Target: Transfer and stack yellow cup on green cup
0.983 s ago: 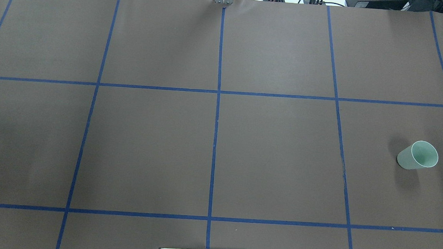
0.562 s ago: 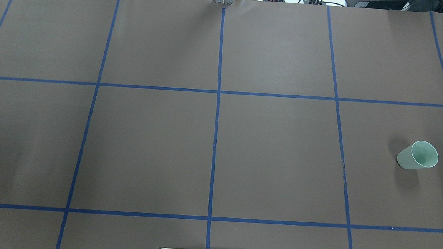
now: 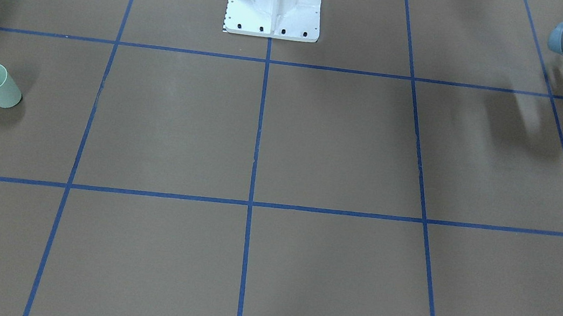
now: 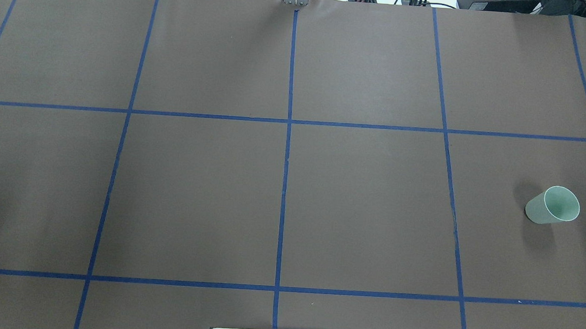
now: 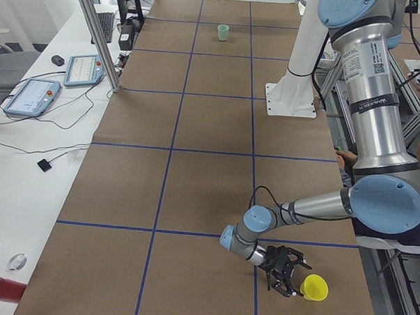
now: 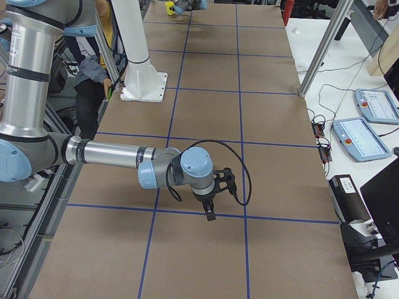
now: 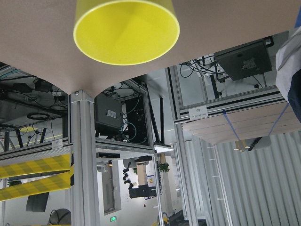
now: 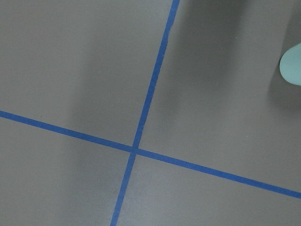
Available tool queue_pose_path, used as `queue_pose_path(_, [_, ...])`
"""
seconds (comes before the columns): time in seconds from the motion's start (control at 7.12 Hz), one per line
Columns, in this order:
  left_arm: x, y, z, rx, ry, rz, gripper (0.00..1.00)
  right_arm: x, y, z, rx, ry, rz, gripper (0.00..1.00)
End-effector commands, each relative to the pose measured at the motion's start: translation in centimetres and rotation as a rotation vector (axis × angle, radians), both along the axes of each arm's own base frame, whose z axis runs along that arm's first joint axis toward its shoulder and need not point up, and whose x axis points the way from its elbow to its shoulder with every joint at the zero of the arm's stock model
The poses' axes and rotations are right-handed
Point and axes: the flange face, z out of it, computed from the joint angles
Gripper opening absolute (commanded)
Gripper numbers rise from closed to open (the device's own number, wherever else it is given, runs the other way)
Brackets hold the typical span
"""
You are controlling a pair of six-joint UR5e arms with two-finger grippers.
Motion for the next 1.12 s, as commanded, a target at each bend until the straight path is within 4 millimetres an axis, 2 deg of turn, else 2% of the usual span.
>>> queue_pose_path(0.0, [-0.97, 1.31, 2.05, -0.036, -0.015, -0.024, 1.00, -0.01, -0.01, -0.08, 0.003, -0.001, 0.000, 1.00])
queue_pose_path(0.56, [-0.83, 1.44, 2.35, -0.037, -0.001, -0.041, 0.98, 0.00, -0.02, -0.13, 0.004, 0.001, -0.001, 1.00])
queue_pose_path(0.7, [-0.79, 1.44, 2.36, -0.036, 0.002, -0.038, 0.87, -0.01, -0.03, -0.16, 0.005, -0.001, -0.001, 1.00])
queue_pose_path(0.98, [-0.64, 1.32, 2.38, -0.025, 0.013, -0.035, 0.47, -0.01, -0.09, -0.20, 0.005, -0.001, -0.001, 1.00])
